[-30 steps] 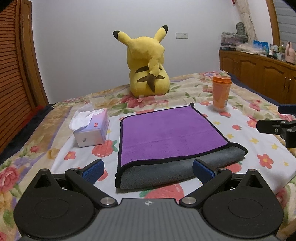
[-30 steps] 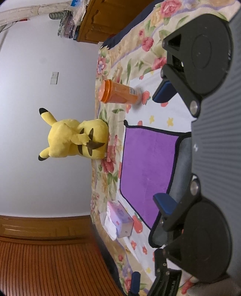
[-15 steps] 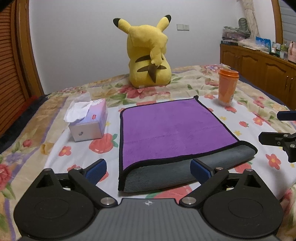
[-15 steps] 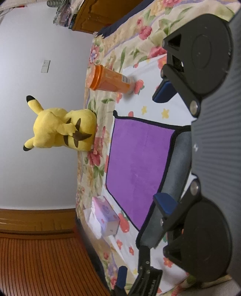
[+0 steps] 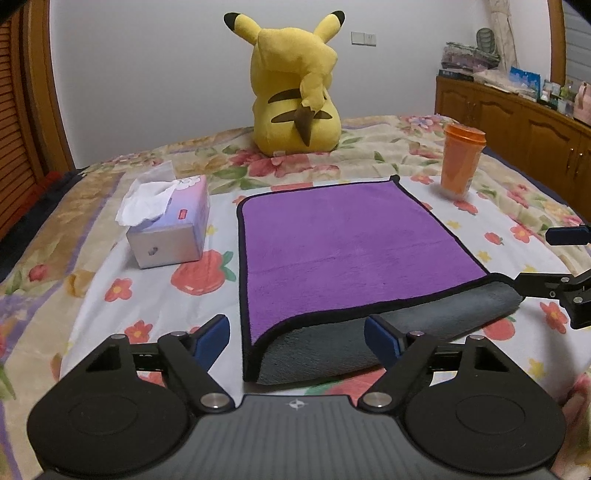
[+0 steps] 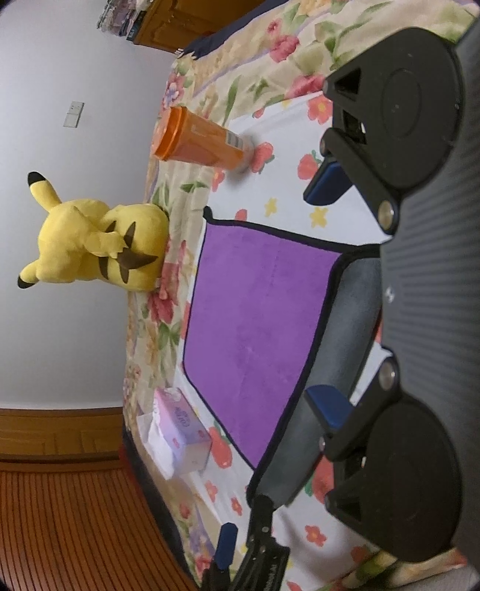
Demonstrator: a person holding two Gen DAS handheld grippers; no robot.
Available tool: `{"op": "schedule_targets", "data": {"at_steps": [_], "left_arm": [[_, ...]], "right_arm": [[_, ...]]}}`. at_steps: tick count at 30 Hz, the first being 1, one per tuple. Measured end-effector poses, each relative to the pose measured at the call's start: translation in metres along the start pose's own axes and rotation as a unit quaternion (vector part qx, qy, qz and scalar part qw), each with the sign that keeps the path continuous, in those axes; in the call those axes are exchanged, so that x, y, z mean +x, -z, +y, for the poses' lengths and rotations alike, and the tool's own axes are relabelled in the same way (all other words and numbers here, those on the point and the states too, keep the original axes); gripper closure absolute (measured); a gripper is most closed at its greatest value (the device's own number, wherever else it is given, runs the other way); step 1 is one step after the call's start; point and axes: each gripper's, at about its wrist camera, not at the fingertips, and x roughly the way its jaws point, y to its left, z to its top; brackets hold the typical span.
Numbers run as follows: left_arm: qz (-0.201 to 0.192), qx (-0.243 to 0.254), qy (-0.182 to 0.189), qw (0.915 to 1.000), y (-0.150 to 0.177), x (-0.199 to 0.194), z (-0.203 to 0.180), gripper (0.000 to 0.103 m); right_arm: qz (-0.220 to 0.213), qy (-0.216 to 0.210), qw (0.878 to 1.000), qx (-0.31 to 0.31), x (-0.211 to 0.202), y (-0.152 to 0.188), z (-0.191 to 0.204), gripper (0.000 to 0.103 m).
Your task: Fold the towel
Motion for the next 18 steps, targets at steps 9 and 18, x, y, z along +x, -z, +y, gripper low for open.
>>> {"op": "schedule_targets", "data": {"at_steps": [9,18], "left_arm": [[0.01,-0.003,0.005,0.9999,-0.001,0.015,0.016,0.022],[0.023,-0.023,0.011,0.9994,0.001,0.026,0.031,0.034]], "right_arm": [[0.024,0.0,1.0,0.01,0.017,-0.001,-0.009,0.001],[0.061,-0.012,0.998,0.023,0.031,0.001,-0.018,0.015]]}}
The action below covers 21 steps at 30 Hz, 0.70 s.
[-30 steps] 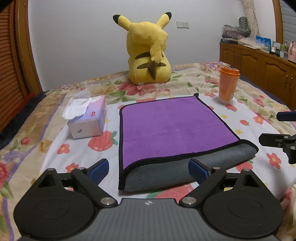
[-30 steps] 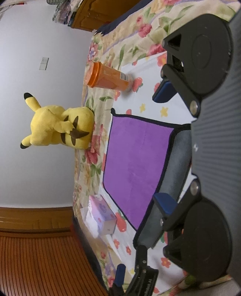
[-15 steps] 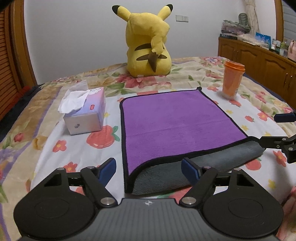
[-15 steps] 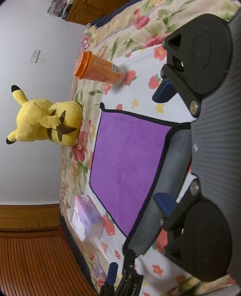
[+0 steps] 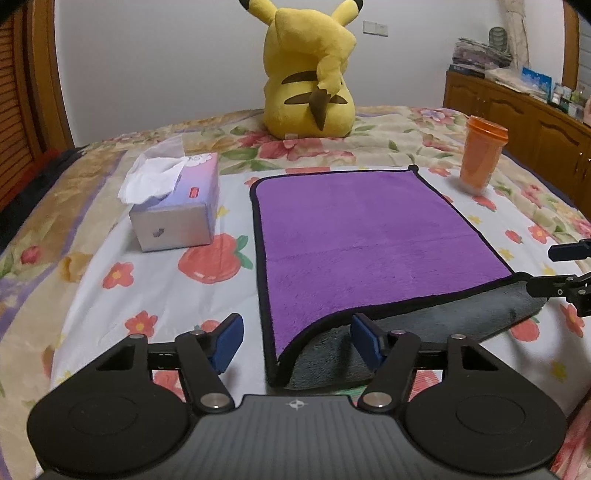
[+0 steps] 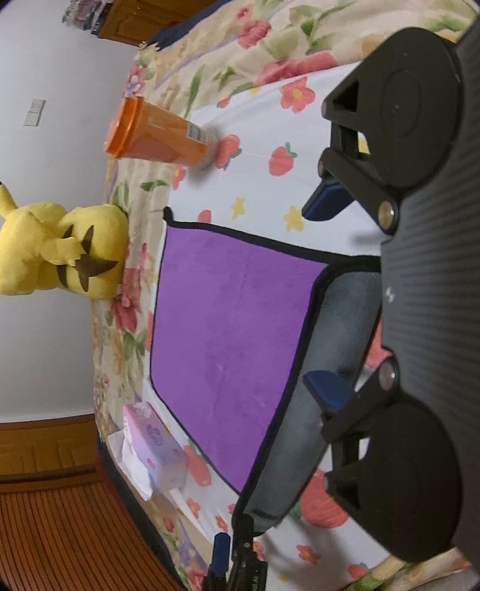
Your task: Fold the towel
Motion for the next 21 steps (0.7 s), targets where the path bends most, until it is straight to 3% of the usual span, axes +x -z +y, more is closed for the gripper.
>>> {"op": "schedule_targets", "data": {"at_steps": [7,16,19,21], "left_arm": [[0.023,-0.001,0.008,0.9997,0.003,0.009,0.003,0.047],[0.051,0.001,0.018,0.9985,0.009,0.018,0.001,0.049],[0.056,0.005,0.019,0.9982,0.01,0.02,-0.001,0.049],[0.06,0.005,0.02,0.998,0.011,0.021,-0.001,0.052]], "right_arm": [[0.022,-0.016,1.0,0.009,0.009,-0.001,-0.005,0.016],[0.063,-0.047,0.995,0.054,0.021,0.001,-0.018,0.023],[0.07,-0.054,0.994,0.059,0.023,0.002,-0.018,0.029],[0.075,-0.058,0.994,0.059,0.024,0.001,-0.019,0.039]]}}
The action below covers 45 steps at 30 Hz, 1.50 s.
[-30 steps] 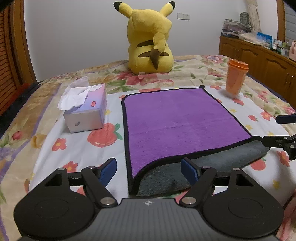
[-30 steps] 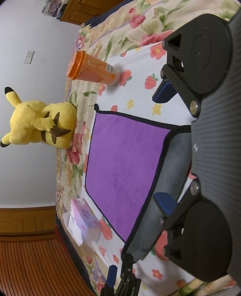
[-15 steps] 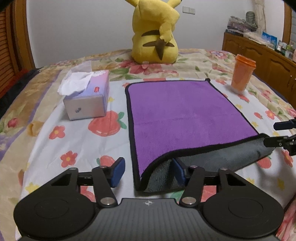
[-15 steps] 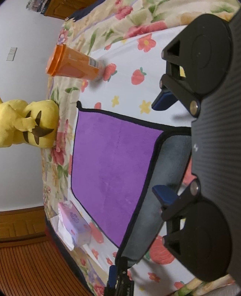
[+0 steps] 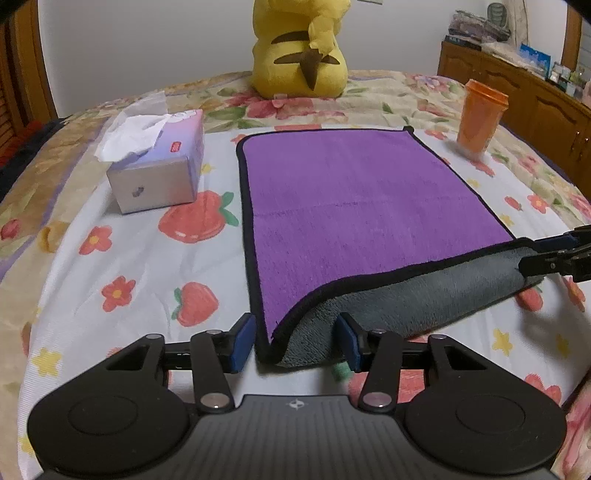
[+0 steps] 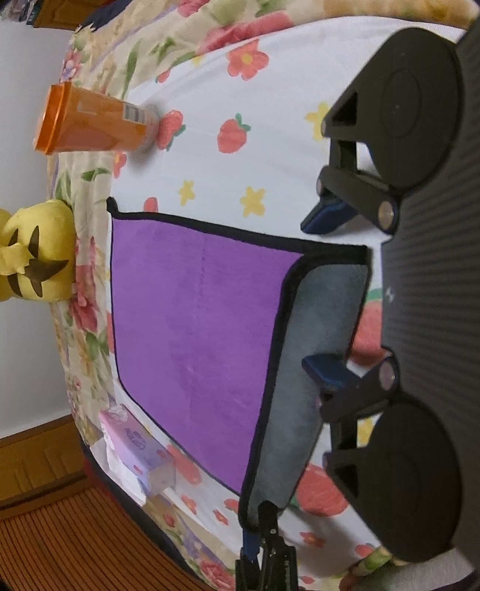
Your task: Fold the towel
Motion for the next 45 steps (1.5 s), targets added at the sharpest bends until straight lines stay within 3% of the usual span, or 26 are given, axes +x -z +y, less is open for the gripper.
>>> {"op": "schedule_targets", "data": {"at_steps": [7,9,14,16,28,45], "left_arm": [[0.005,-0.004,0.003,1.0,0.0,0.002,-0.001,0.059],[0.006,-0.004,0.005,1.0,0.001,0.002,-0.002,0.063],[0.006,-0.003,0.011,0.9999,0.001,0.001,-0.002,0.079],[0.003,-0.004,0.015,0.9999,0.0,0.0,-0.001,0.086],[-0.043,0.004,0.02,0.9989,-0.007,-0.024,-0.005,0.092],[-0.127,-0.015,0.009,0.9918,-0.03,-0.051,-0.005,0.094]], "right_arm": [[0.012,-0.002,1.0,-0.006,0.001,0.0,0.002,0.059],[0.012,0.0,1.0,-0.007,0.0,0.0,0.001,0.071],[0.012,0.006,1.0,-0.017,0.0,0.0,0.001,0.083],[0.01,0.005,1.0,-0.024,0.0,0.0,0.002,0.099],[-0.023,0.006,0.999,-0.033,-0.01,-0.005,0.004,0.099],[-0.135,-0.01,0.99,-0.042,-0.036,-0.03,0.004,0.099]]}}
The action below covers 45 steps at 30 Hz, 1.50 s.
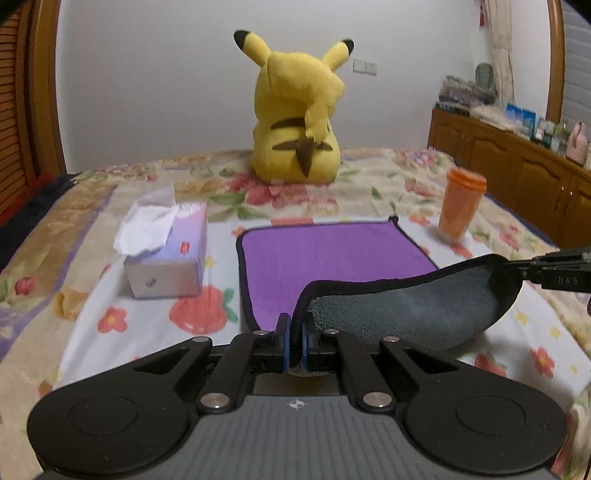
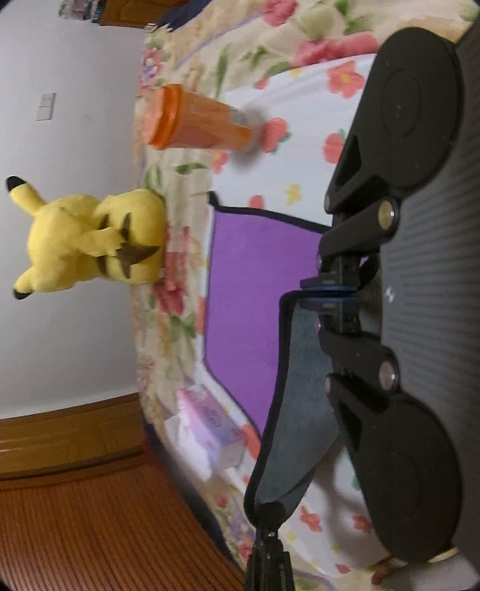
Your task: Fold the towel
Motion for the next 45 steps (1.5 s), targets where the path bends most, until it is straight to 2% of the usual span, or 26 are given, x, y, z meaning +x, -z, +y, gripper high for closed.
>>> {"op": "schedule_targets", "data": {"at_steps": [6,17,20,31,45], "left_arm": [[-0.019,0.007,-0.008,0.9998,-0.008,0.003,-0.001,0.094],[-0.021,0.014,-0.011,0.9996,-0.017,0.018,0.001,0.094],[-0.021,0.02,-0.012,0.9995,-0.017,0.023,0.001,0.094],[-0.018,0.028,-0.009,0.9994,-0.022,0.042,0.002,0.095],[-0.036,0.041,-0.008,0.9985,-0.041,0.057,0.001,0.095]], "right_arm": [[-0.021,-0.003,1.0,-0.006,-0.002,-0.007,-0.001,0.099],[-0.043,-0.005,0.999,-0.021,-0.003,-0.014,-0.002,0.099],[-0.053,0.008,0.998,-0.041,0.002,-0.013,-0.001,0.099],[-0.044,0.009,0.998,-0.039,0.017,-0.012,-0.009,0.099],[-0.061,0.013,0.997,-0.049,0.026,-0.023,-0.014,0.099]]}}
